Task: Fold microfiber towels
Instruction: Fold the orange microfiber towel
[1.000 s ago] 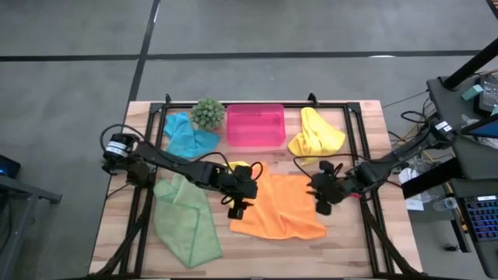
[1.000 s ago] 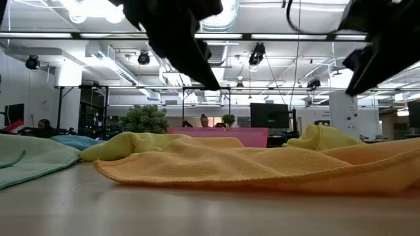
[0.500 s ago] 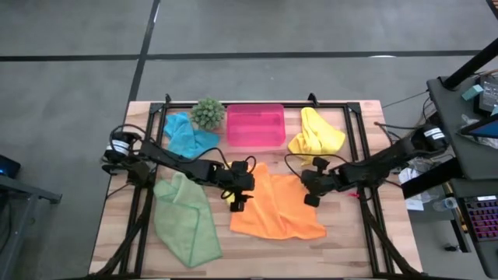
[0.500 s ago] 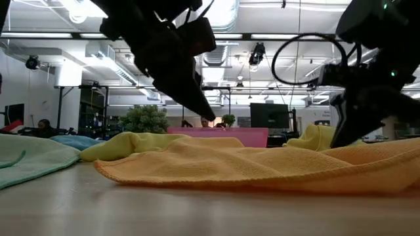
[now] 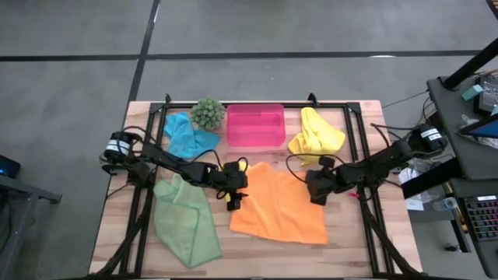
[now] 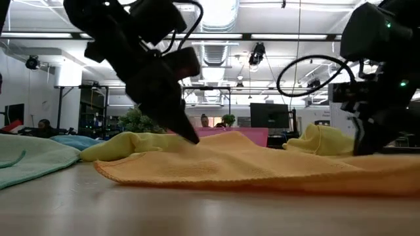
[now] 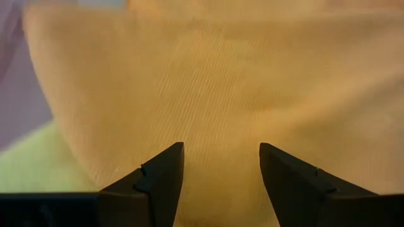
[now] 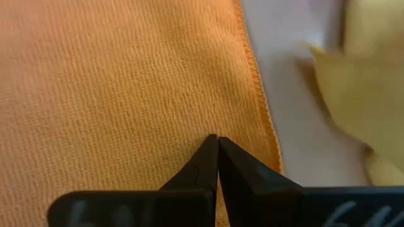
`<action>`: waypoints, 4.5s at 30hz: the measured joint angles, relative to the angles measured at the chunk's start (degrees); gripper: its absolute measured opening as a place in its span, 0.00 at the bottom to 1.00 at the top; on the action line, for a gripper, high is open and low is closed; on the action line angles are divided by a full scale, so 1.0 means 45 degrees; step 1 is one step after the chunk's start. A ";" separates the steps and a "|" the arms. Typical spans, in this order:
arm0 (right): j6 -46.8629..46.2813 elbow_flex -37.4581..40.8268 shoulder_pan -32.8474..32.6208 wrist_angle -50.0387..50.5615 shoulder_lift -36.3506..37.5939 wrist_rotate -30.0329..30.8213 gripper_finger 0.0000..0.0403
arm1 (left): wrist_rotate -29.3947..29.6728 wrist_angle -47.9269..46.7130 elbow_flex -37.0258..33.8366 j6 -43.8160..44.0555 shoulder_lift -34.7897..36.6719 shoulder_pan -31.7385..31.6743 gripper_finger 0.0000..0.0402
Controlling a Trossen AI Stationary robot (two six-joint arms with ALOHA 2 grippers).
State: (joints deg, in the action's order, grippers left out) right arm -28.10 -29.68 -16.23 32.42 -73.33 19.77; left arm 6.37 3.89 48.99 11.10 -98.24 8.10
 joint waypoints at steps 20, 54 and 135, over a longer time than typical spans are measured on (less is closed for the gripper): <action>-0.1042 -0.0644 -0.0804 -0.0609 0.3187 -0.0096 0.02 | 0.2480 -0.3426 -0.0185 -0.1658 0.2678 -0.0649 0.48; 0.0046 -0.0493 -0.1088 -0.2309 -0.0089 -0.1390 0.02 | 0.4335 -0.4407 -0.1385 0.1576 0.5150 -0.0767 0.48; -0.7290 -0.6629 -0.8103 0.1650 -0.5521 -0.1583 0.48 | 0.2711 -0.3741 0.1496 0.0124 -0.1092 0.5089 0.58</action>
State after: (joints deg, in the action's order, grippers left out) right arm -60.91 -59.51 -52.69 39.84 -98.17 12.65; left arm 18.57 -12.94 55.72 11.66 -103.15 31.00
